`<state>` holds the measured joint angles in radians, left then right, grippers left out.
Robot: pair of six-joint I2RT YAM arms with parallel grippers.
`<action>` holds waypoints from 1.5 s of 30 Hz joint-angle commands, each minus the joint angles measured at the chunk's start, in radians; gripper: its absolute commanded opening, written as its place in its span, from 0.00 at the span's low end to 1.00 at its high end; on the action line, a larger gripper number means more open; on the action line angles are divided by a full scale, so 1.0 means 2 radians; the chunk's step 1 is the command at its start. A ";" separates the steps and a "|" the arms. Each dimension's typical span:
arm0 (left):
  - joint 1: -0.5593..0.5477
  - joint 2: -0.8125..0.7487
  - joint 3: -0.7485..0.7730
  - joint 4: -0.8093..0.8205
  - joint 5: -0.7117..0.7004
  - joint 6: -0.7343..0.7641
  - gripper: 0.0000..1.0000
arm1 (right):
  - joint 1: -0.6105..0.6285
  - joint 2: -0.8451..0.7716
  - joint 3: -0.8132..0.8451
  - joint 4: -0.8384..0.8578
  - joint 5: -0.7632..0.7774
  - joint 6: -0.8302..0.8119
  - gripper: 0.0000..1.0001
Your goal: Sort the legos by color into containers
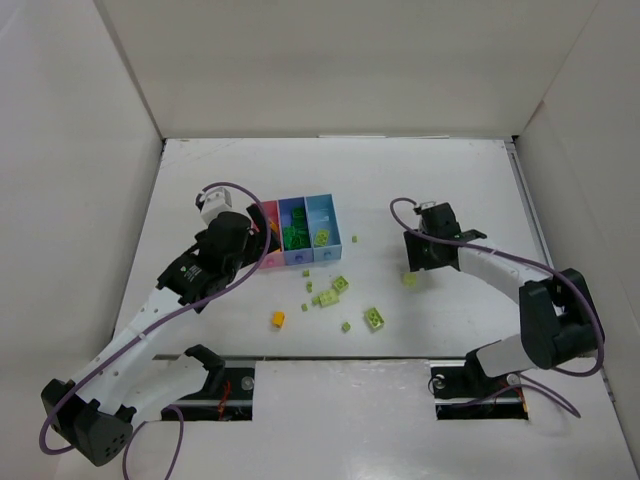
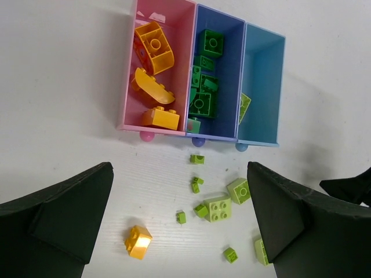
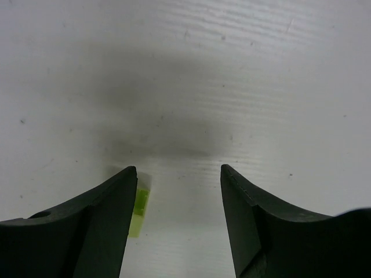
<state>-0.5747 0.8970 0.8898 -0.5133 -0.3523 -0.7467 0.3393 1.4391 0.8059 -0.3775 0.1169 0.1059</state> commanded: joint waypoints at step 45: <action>-0.046 -0.022 -0.085 0.004 0.038 -0.058 1.00 | 0.061 0.004 -0.030 0.025 -0.016 0.115 0.39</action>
<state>-0.6617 0.8734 0.7128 -0.4938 -0.2516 -0.8516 0.4454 1.4601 0.7429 -0.3290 0.0586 0.3099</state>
